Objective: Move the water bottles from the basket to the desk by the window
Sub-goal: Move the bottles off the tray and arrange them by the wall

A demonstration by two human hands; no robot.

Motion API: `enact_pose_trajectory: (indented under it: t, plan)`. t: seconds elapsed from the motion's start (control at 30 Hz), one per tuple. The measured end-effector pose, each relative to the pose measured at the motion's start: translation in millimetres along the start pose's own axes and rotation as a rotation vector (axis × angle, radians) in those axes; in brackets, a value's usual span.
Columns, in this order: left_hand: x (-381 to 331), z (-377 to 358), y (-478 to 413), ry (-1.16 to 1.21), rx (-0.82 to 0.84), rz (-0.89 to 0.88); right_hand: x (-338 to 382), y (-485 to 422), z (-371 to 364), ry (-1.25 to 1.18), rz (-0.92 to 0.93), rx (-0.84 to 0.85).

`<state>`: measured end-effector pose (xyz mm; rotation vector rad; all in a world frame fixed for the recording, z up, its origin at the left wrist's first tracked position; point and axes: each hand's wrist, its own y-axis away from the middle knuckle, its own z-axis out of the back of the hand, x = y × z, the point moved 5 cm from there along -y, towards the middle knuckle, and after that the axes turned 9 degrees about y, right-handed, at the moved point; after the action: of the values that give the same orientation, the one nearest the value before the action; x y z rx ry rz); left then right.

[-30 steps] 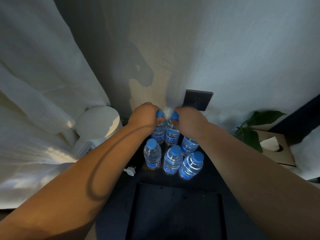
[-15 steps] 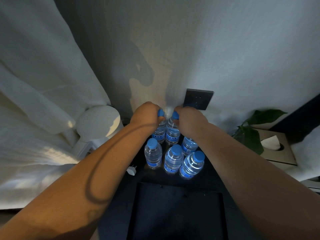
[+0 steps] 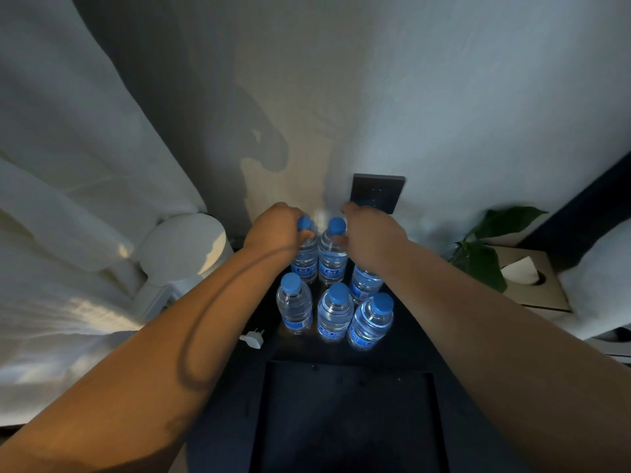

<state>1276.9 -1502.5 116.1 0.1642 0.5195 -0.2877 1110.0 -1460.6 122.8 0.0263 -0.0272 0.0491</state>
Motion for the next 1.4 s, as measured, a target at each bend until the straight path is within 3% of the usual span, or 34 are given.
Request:
enact_pose_trajectory:
  t: [0.1,0.2,0.3,0.57,1.0,1.4]
  plan:
    - [0.3,0.5,-0.5,-0.001,0.006,-0.008,-13.6,8.8,5.3,0.012,-0.060,0.023]
    - [0.8,0.4,-0.4,-0.002,0.002,-0.005,-30.2,18.2,3.9,0.182,-0.118,0.195]
    - [-0.7,-0.3,0.0,-0.007,0.002,-0.013,-38.5,22.7,-0.5,0.156,-0.126,0.331]
    - [-35.9,-6.1,2.3,-0.011,-0.007,-0.191,-34.2,18.5,9.2,0.080,-0.108,0.150]
    - [-41.6,-16.4,0.2,-0.245,0.016,-0.244,-44.6,10.0,7.2,-0.011,-0.123,0.027]
    - [-32.4,-19.5,0.0,-0.164,0.089,-0.211,-37.7,8.4,6.2,0.049,-0.052,0.132]
